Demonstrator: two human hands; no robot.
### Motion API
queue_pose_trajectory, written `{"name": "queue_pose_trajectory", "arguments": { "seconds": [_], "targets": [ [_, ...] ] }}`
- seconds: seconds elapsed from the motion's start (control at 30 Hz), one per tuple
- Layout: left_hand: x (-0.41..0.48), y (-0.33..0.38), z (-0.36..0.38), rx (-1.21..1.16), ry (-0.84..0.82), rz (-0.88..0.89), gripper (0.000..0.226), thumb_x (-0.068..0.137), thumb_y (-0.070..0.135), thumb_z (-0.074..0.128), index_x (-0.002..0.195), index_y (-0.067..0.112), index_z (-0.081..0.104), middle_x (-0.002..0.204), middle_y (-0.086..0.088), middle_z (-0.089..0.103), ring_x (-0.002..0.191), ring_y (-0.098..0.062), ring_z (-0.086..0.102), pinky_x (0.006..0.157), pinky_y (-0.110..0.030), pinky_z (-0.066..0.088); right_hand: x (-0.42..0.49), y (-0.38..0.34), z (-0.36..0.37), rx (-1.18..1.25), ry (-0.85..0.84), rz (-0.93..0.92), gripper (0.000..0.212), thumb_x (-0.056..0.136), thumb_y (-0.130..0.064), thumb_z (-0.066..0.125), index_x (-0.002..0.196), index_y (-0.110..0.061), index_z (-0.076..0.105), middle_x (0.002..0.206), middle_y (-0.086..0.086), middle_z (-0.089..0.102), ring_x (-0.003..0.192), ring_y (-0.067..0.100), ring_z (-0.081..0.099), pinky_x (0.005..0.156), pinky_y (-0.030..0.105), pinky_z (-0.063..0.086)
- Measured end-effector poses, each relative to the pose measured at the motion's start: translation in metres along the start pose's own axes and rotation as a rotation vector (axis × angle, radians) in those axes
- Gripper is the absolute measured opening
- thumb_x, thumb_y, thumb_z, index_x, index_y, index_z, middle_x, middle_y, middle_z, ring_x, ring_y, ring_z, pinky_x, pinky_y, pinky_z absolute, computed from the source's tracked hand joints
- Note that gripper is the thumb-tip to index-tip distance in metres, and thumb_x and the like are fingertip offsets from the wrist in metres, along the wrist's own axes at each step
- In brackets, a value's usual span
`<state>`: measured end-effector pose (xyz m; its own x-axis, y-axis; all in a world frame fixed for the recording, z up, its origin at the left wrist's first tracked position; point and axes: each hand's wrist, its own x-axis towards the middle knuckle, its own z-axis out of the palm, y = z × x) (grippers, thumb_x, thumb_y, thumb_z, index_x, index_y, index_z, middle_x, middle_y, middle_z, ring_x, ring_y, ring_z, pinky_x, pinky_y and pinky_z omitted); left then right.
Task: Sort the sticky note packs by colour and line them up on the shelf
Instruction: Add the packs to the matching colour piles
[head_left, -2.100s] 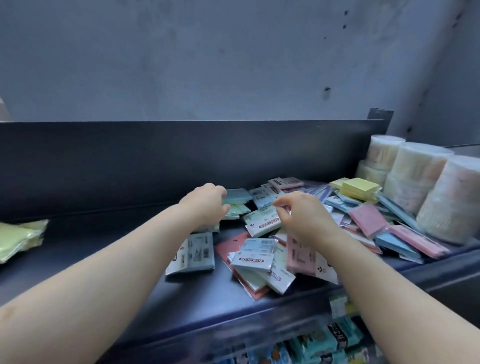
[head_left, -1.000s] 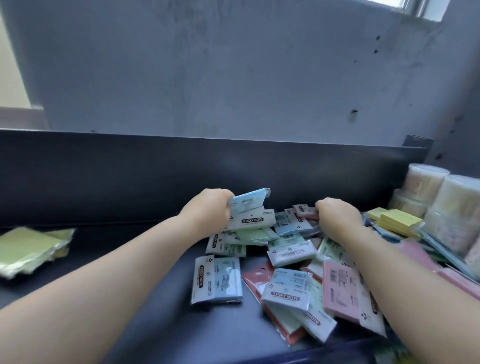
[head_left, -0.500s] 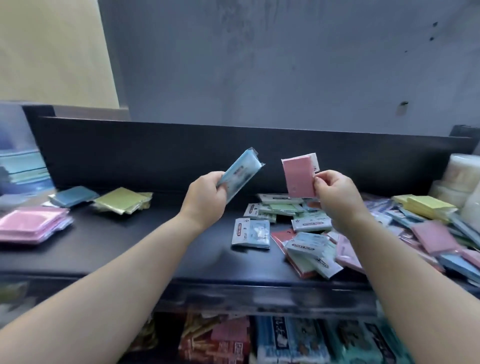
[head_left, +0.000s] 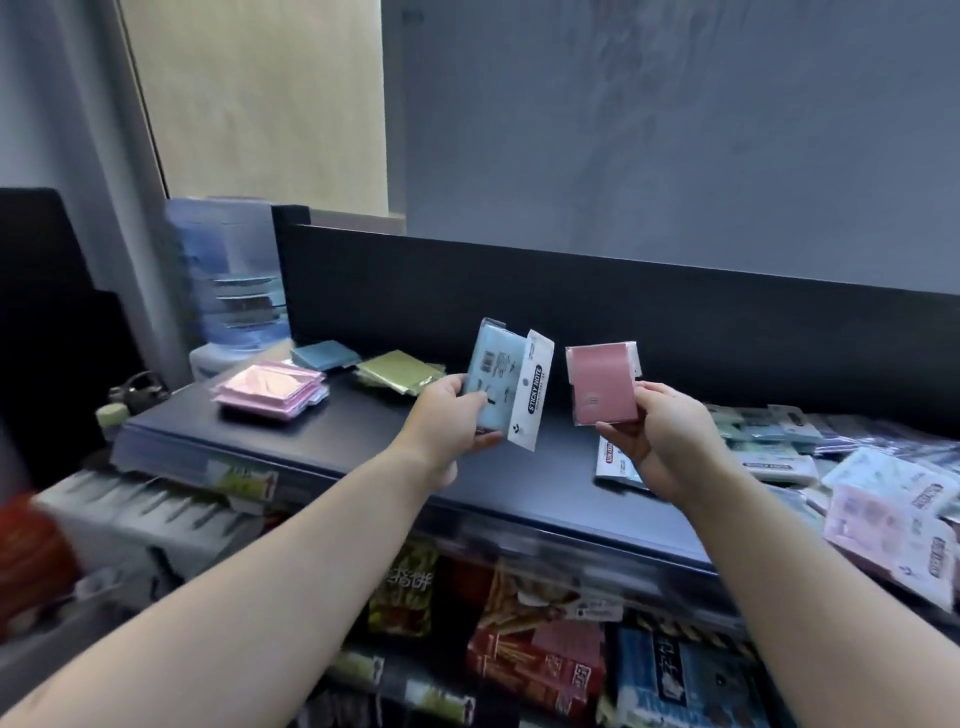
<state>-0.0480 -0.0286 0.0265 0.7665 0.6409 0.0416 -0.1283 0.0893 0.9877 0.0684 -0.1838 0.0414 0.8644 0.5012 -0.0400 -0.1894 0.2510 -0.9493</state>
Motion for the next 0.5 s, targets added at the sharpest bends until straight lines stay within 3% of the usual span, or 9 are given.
{"name": "queue_pose_trajectory", "arguments": {
  "seconds": [0.3, 0.5],
  "targets": [
    [0.029, 0.007, -0.092, -0.067, 0.086, 0.013, 0.020, 0.098, 0.002, 0.042, 0.093, 0.016, 0.057, 0.095, -0.006, 0.067, 0.082, -0.018, 0.066, 0.060, -0.026, 0.058, 0.029, 0.038, 0.099, -0.002, -0.078, 0.074, 0.024, 0.098, -0.003, 0.038, 0.090, -0.004, 0.061, 0.080, 0.009, 0.069, 0.069, 0.018, 0.067, 0.052, 0.023, 0.056],
    [0.076, 0.026, -0.183, 0.008, 0.132, 0.125, 0.025, 0.098, 0.000, 0.042, 0.090, 0.019, 0.056, 0.093, -0.002, 0.066, 0.080, -0.016, 0.066, 0.056, -0.023, 0.058, 0.060, 0.061, 0.186, -0.084, -0.058, 0.085, 0.022, 0.094, -0.001, 0.042, 0.090, -0.002, 0.063, 0.067, 0.006, 0.067, 0.053, 0.013, 0.066, 0.047, 0.024, 0.053]
  ]
}}
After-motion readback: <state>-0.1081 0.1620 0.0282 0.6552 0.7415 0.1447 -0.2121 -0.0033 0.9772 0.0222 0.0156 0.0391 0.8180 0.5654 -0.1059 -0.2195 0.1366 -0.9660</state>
